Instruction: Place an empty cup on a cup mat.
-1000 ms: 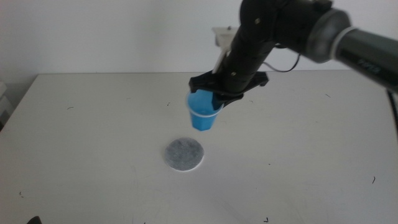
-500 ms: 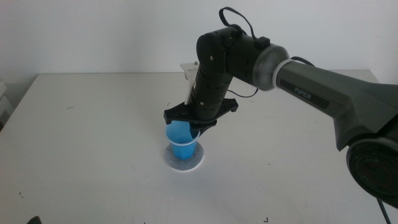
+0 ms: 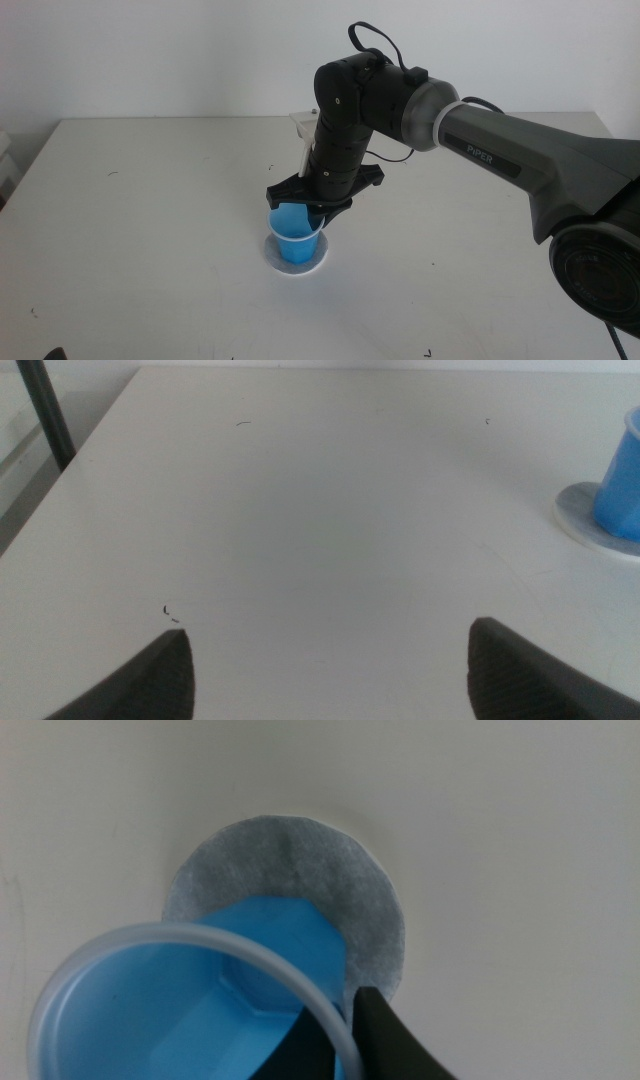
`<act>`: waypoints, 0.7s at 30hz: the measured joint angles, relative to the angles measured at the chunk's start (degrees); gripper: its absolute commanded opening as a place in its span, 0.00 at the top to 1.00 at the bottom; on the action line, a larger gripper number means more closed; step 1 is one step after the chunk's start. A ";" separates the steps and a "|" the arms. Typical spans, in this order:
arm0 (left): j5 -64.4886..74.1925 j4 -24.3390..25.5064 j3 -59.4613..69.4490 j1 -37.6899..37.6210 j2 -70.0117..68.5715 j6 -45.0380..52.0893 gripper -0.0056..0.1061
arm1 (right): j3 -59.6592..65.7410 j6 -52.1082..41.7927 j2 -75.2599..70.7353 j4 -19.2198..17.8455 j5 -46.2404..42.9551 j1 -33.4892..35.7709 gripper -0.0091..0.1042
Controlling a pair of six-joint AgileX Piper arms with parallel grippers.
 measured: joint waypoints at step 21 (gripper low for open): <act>0.00 0.00 0.00 0.00 0.00 0.00 0.01 | -8.29 -3.10 -10.17 1.09 5.25 -5.41 0.31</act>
